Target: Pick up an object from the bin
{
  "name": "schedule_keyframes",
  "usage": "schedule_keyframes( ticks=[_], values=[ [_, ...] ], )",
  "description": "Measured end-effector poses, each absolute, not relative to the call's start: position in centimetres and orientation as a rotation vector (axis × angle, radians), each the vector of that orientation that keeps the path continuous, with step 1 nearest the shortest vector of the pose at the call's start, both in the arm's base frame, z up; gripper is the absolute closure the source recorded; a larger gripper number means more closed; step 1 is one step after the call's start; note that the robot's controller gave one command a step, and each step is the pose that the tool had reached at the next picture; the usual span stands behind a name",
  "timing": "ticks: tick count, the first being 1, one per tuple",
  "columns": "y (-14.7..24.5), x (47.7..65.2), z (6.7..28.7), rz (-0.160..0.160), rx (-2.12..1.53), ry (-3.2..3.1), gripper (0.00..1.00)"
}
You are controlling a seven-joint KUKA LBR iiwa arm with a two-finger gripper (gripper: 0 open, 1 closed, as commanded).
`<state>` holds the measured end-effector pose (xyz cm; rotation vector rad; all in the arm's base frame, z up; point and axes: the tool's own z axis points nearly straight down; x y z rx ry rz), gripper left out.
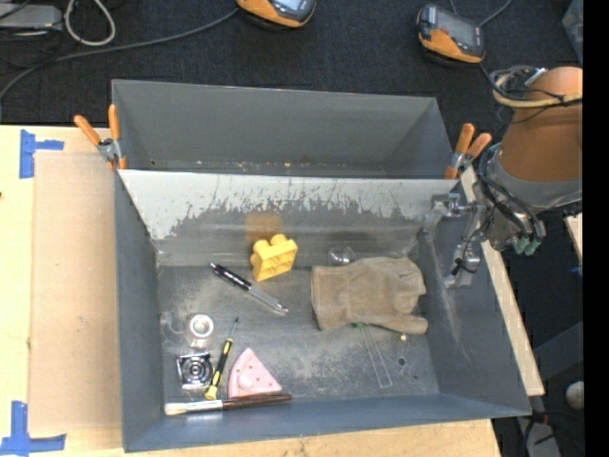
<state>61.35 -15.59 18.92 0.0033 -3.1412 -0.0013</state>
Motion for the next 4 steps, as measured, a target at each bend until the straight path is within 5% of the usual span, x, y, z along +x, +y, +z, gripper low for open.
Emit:
schedule_keyframes(
  ticks=[1,2,3,4],
  values=[
    [-13.6,57.5,6.7,-0.007,0.16,-3.131,0.0],
    [-10.5,58.3,13.8,0.007,1.06,-2.967,0.0],
    [-12.9,57.8,8.5,-0.003,0.282,-3.127,0.0],
    [-11.1,59.1,7.6,0.009,1.038,-2.977,0.0]
  ],
)
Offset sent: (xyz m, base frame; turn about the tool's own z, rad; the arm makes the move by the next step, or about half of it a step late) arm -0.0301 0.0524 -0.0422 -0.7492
